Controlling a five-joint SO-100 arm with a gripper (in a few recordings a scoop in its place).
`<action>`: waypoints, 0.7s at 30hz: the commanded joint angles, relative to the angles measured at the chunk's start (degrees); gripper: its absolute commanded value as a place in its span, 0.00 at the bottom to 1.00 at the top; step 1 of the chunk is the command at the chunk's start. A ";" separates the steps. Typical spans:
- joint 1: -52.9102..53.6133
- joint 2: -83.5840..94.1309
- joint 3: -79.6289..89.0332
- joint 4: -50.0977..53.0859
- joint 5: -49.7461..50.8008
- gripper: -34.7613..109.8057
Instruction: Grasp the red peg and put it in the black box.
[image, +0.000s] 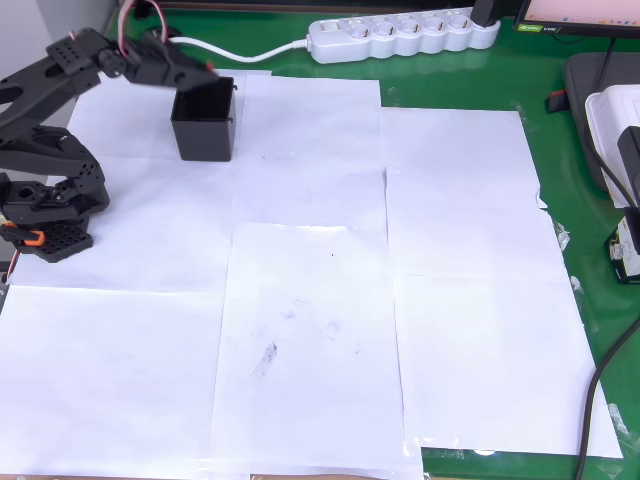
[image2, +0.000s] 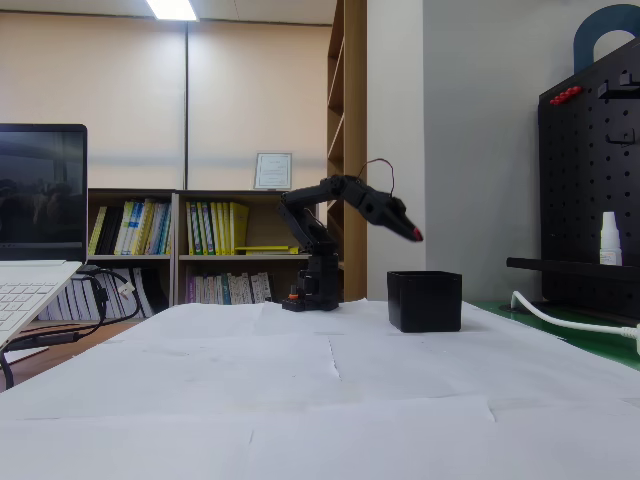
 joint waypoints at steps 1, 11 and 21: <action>-0.97 1.23 3.52 2.90 0.35 0.24; -3.34 3.08 6.42 3.34 1.67 0.24; -3.52 3.43 7.73 3.25 2.72 0.42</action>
